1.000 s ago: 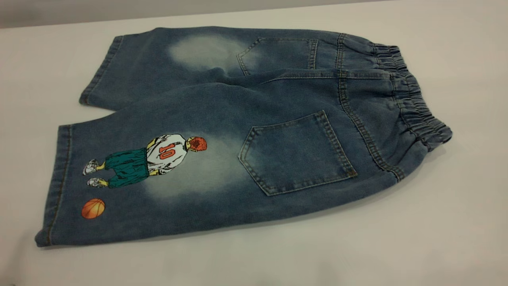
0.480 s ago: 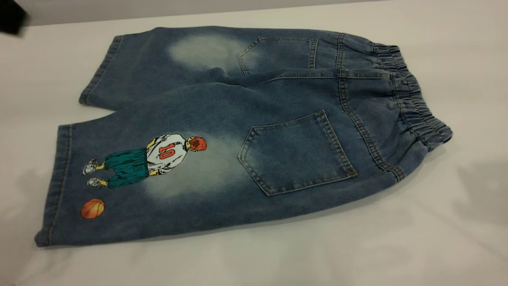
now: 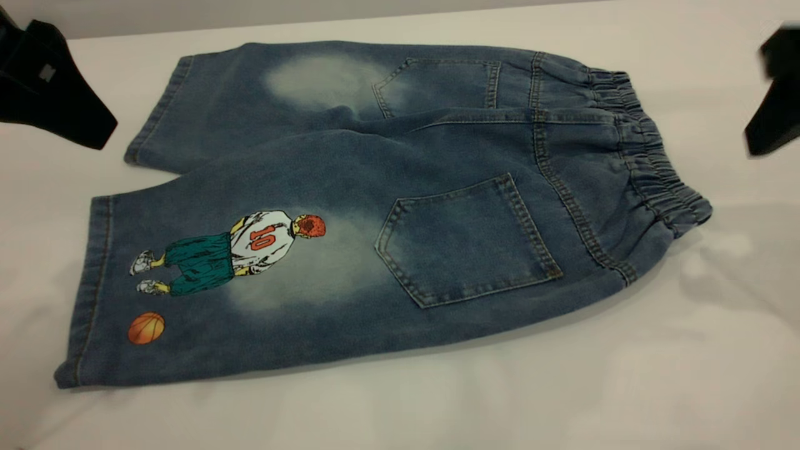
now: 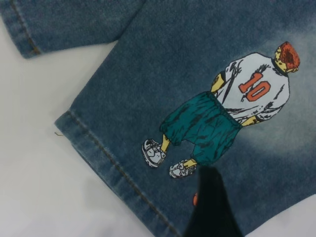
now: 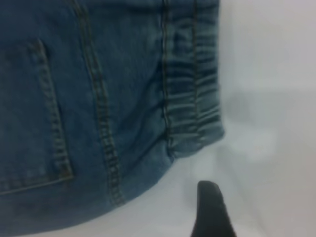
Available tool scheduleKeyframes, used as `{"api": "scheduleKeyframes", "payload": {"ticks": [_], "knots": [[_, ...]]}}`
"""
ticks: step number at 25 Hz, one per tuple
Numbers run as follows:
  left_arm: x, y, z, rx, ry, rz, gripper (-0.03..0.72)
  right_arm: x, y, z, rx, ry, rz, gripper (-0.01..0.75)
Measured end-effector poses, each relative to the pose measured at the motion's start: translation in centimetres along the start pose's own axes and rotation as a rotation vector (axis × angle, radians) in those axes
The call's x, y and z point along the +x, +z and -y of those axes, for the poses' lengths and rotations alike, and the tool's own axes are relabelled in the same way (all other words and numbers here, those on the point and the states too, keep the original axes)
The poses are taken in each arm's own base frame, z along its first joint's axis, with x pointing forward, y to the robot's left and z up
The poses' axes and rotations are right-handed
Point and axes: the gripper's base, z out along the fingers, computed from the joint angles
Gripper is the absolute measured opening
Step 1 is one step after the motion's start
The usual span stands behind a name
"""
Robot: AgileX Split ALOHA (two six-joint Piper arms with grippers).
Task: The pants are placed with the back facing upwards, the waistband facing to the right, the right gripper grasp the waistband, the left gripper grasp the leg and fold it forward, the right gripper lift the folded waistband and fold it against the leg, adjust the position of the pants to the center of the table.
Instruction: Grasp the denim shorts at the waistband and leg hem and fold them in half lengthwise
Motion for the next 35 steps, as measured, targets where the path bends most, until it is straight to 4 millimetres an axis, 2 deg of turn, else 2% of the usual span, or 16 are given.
{"api": "scheduleKeyframes", "payload": {"ticks": [5, 12, 15, 21, 24, 30, 35], "knots": [[-0.1, 0.0, 0.1, 0.013, -0.022, 0.006, 0.452, -0.2, 2.3, -0.1, -0.021, -0.014, -0.05, 0.401], [-0.1, 0.0, 0.1, 0.012, -0.021, 0.006, 0.452, -1.1, 2.0, -1.5, -0.17, -0.038, -0.085, 0.401], [0.0, 0.0, 0.1, 0.014, -0.021, 0.004, 0.452, -1.4, 2.2, -0.5, -0.204, 0.006, -0.089, 0.401], [-0.2, 0.0, 0.3, 0.037, -0.021, 0.018, 0.452, -3.0, 2.8, 3.7, -0.308, 0.159, -0.099, 0.391], [-0.3, 0.0, 0.5, 0.055, -0.014, 0.033, 0.452, -2.7, 3.5, 5.2, -0.371, 0.218, -0.125, 0.389], [-0.4, 0.0, 0.6, 0.061, -0.008, 0.038, 0.452, -2.0, 6.0, 5.8, -0.388, 0.283, -0.154, 0.388], [-0.6, 0.1, 1.6, 0.075, 0.036, 0.041, 0.452, -1.4, 7.8, 6.1, -0.388, 0.316, -0.18, 0.388]]}}
